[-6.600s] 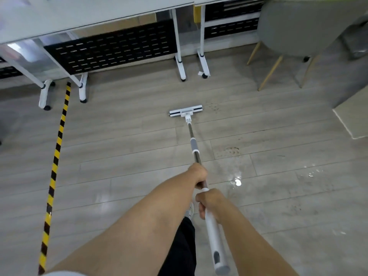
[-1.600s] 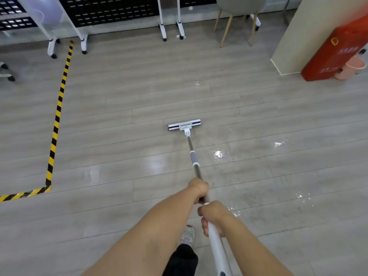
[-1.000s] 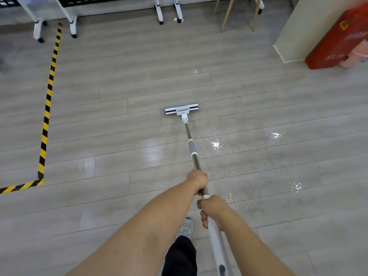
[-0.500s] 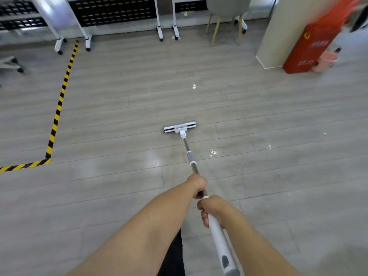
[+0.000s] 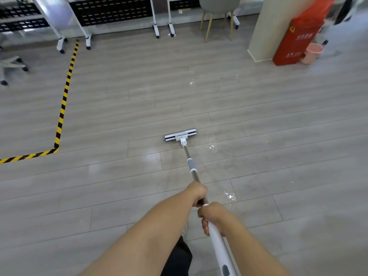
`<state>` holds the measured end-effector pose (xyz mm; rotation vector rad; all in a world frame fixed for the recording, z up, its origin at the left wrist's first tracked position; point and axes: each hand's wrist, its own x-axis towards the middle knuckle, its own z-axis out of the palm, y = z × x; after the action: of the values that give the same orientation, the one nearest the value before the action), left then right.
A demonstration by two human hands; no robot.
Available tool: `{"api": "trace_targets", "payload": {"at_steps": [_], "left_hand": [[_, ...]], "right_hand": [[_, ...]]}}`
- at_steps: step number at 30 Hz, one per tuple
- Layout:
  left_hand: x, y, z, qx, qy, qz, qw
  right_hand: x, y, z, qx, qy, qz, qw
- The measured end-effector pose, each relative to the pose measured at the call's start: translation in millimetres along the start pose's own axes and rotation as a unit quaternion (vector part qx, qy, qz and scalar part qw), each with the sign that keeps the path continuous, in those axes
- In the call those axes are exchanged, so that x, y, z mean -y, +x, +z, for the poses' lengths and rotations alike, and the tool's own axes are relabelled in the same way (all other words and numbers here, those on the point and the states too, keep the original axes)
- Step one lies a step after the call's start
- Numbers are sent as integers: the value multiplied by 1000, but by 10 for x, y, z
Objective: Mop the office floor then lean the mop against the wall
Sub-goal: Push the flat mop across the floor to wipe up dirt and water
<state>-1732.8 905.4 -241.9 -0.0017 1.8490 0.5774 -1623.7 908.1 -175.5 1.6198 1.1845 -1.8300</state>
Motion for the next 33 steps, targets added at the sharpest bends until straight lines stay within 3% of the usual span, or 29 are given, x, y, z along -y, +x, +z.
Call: {"api": "trace_targets", "payload": {"at_steps": [11,20,26,33], "left_hand": [[-441,777,-855,-35,1,10,999],[-964,1431,-1197,-28,5,14,999],[-743,1352,-982,-29,26,-2,999],[-83,867,-393,-38,33,9,999]], "right_hand": [[930,646,527,14,16,7,1000],[1661,1087,554,-4,22,16,1000],[1317,1026,495,-3,14,12,1000],[356,744,331,11,4,-8,1000]]}}
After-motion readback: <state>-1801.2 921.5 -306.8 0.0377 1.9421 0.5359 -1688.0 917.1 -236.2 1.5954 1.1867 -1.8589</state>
